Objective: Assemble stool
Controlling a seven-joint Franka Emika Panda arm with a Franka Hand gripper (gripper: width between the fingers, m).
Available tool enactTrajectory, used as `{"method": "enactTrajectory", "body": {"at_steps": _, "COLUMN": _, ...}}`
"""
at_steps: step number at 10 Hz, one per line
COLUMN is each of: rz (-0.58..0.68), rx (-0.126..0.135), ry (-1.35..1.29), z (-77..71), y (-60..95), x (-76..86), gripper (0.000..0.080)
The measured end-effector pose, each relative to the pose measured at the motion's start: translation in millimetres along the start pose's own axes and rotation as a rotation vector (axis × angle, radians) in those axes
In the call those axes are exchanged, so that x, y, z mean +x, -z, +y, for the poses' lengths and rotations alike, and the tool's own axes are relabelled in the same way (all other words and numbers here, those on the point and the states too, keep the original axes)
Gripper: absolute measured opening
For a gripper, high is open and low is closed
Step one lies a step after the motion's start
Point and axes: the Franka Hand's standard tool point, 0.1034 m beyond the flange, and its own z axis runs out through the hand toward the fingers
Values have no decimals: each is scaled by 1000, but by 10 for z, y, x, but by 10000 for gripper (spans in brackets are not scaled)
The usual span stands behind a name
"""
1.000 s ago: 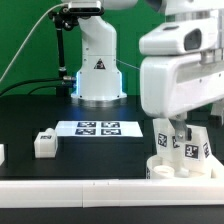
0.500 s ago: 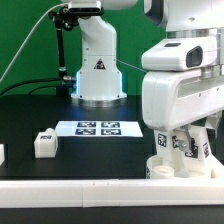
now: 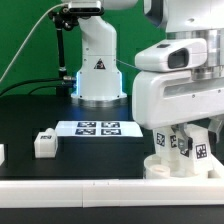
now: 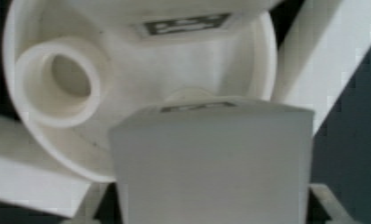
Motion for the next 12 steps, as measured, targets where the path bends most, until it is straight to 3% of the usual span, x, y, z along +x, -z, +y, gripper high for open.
{"method": "enactTrajectory", "body": {"at_steps": 5, "rz": 7, "rx": -9, "ry": -642, "z": 13, "y": -12, "x": 7, "gripper": 337}}
{"method": "enactTrajectory", "body": {"at_steps": 8, "rz": -12, "rx": 52, "ry": -1096, "z": 53, "y": -5, "x": -17, "gripper": 337}}
{"method": "enactTrajectory", "body": {"at_steps": 12, "rz": -21, "rx": 55, "ry": -1362, "z": 46, "y": -9, "x": -18, "gripper": 337}}
